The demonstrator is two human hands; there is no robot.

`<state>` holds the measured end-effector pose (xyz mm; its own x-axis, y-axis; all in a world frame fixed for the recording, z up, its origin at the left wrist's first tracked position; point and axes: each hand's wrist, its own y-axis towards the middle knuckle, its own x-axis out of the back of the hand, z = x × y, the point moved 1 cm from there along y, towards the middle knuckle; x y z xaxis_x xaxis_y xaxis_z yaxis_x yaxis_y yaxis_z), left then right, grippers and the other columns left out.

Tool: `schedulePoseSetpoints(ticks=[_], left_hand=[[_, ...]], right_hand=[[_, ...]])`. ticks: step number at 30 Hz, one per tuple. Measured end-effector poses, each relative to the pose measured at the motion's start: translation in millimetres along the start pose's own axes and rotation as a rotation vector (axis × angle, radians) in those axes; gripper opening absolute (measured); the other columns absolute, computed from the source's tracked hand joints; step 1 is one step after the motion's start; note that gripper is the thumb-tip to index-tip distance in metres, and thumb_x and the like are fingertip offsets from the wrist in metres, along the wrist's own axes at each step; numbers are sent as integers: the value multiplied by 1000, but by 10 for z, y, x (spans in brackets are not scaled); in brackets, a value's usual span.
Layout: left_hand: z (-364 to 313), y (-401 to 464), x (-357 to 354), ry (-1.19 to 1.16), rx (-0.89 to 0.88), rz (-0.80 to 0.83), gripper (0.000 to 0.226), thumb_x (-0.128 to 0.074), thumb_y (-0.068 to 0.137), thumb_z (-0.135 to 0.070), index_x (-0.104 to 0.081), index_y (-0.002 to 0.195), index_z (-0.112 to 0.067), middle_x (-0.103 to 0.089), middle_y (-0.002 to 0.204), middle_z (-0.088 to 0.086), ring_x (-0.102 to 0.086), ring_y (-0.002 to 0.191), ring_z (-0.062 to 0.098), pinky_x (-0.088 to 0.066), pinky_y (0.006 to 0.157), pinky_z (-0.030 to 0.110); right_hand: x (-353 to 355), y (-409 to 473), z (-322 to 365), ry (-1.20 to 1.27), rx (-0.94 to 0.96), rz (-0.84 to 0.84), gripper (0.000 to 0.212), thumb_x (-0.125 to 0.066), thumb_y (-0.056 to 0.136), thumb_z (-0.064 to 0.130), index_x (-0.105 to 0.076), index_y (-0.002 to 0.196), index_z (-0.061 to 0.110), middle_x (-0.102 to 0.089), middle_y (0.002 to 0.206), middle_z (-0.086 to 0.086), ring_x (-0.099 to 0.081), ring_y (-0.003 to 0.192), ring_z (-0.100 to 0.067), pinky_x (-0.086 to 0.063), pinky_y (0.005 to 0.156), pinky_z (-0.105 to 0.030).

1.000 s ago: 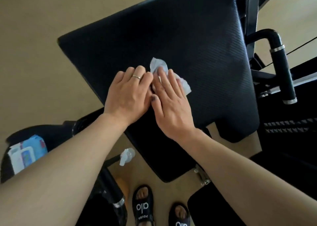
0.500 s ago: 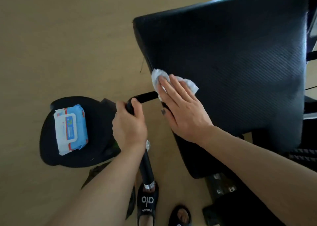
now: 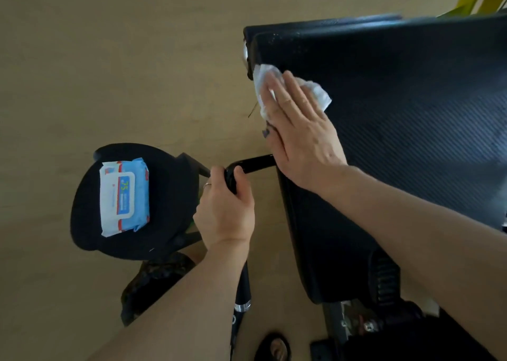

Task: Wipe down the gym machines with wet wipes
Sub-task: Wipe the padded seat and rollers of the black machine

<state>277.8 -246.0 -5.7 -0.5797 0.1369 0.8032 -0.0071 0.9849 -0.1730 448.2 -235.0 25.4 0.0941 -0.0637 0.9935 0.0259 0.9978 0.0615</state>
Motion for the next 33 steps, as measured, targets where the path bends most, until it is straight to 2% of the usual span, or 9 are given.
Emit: schedulePoseSetpoints(ticks=[5, 10, 13, 17, 21, 25, 27, 30, 33], left_hand=[[-9, -1, 8, 16, -25, -16, 30, -36, 102, -46, -47, 92, -20, -51, 71, -6, -51, 61, 17, -27, 49, 26], [5, -8, 0, 29, -55, -33, 37, -32, 102, -49, -50, 95, -18, -53, 72, -3, -49, 59, 14, -26, 49, 23], [14, 1, -8, 33, -67, -46, 40, -31, 102, -50, -51, 96, -16, -54, 71, -2, -51, 58, 16, -26, 48, 20], [13, 2, -10, 33, -70, -43, 44, -29, 102, -50, -55, 100, -15, -56, 72, -1, -51, 59, 15, -25, 49, 17], [7, 10, -9, 34, -60, -30, 42, -31, 102, -49, -55, 100, -14, -57, 74, 0, -53, 60, 17, -27, 50, 18], [4, 2, -3, 30, -47, -17, 39, -32, 103, -48, -53, 98, -15, -58, 75, 0, -54, 62, 18, -27, 50, 20], [4, -1, -5, 25, -42, -12, 39, -32, 103, -48, -52, 98, -15, -57, 75, 1, -54, 63, 19, -32, 53, 25], [-10, -4, -9, 19, -9, 5, 36, -33, 102, -47, -50, 96, -17, -55, 74, -1, -52, 64, 19, -36, 60, 31], [-12, -11, -9, 13, -6, 16, 32, -34, 101, -47, -48, 92, -19, -51, 72, -6, -50, 62, 14, -34, 58, 32]], right_hand=[[-46, -313, -48, -188, 305, 153, 59, -17, 110, 36, -21, 162, 7, -7, 171, -11, 1, 159, -27, 2, 129, -43], [165, 529, -203, -141, 229, 87, 59, -14, 110, 37, -17, 163, 10, -9, 171, -9, -3, 159, -25, -3, 129, -43], [279, 882, -197, -34, 76, 40, 58, -15, 111, 37, -17, 163, 13, -16, 171, -9, -10, 158, -23, -5, 129, -38], [381, 846, -554, 106, -302, -10, 57, -15, 109, 40, -29, 159, 16, -36, 163, -3, -27, 153, -18, -13, 128, -35], [325, 191, -1042, 78, -497, -95, 63, -16, 109, 38, -18, 162, 5, -16, 170, -13, -8, 158, -26, -2, 129, -36], [231, 208, -768, 186, -799, -127, 64, -17, 108, 38, -12, 162, 2, -5, 171, -16, 1, 159, -27, 5, 128, -36], [191, 366, -420, 168, -614, -135, 66, -16, 106, 40, -17, 161, 4, -11, 170, -17, -4, 158, -29, 2, 128, -37], [59, 279, 39, 155, -67, -56, 62, -23, 109, 36, -16, 162, 5, -9, 170, -15, -4, 158, -31, -3, 129, -44], [42, -10, -152, 88, 92, -15, 58, -34, 108, 29, -25, 161, 6, -16, 170, -13, -10, 158, -28, -8, 129, -43]])
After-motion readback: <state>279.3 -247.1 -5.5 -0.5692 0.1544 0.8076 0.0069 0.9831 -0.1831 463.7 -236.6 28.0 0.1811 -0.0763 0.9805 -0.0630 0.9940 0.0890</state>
